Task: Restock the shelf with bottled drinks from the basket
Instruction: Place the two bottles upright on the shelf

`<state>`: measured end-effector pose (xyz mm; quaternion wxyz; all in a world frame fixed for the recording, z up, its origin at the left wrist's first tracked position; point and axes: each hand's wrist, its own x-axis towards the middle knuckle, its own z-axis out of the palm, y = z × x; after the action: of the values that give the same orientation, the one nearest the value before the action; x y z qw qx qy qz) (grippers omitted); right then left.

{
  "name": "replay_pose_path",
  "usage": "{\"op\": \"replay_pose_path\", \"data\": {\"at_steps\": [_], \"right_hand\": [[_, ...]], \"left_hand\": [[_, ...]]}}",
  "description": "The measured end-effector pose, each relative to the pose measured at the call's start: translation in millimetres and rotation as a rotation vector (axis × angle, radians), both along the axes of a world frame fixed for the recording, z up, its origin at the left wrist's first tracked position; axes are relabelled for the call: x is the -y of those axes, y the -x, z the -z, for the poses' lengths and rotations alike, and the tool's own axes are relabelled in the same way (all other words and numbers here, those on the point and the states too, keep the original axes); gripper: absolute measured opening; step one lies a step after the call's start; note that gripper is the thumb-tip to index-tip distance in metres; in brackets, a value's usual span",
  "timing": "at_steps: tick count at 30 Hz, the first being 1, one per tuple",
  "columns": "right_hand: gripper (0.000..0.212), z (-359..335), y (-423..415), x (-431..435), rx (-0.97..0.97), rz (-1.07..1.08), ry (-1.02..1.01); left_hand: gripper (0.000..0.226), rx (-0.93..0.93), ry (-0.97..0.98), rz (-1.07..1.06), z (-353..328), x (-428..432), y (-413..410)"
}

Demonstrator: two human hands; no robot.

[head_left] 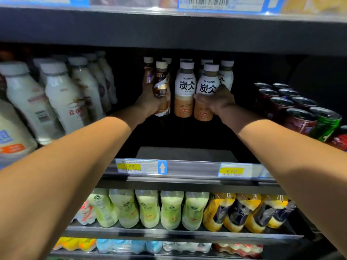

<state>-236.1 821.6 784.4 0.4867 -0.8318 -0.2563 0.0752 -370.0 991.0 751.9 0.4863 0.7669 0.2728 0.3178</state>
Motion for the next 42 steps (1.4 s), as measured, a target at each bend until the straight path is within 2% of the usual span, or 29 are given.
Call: {"op": "replay_pose_path", "data": {"at_steps": [5,14,36,42], "right_hand": [[0.062,2,-3,-7,0.026,0.009,0.025],[0.076,5,-13,-12,0.034,-0.021,0.03],[0.066,11,-10,-10,-0.005,-0.013,-0.079],[0.071,10,-6,-9,-0.041,-0.022,-0.052]], "left_hand": [[0.064,-0.031,0.031,-0.02,1,-5,-8],[0.063,0.007,0.032,-0.033,6,-11,-19],[0.06,0.006,0.025,-0.03,5,3,-16],[0.063,-0.004,0.035,-0.029,4,4,-16]]}}
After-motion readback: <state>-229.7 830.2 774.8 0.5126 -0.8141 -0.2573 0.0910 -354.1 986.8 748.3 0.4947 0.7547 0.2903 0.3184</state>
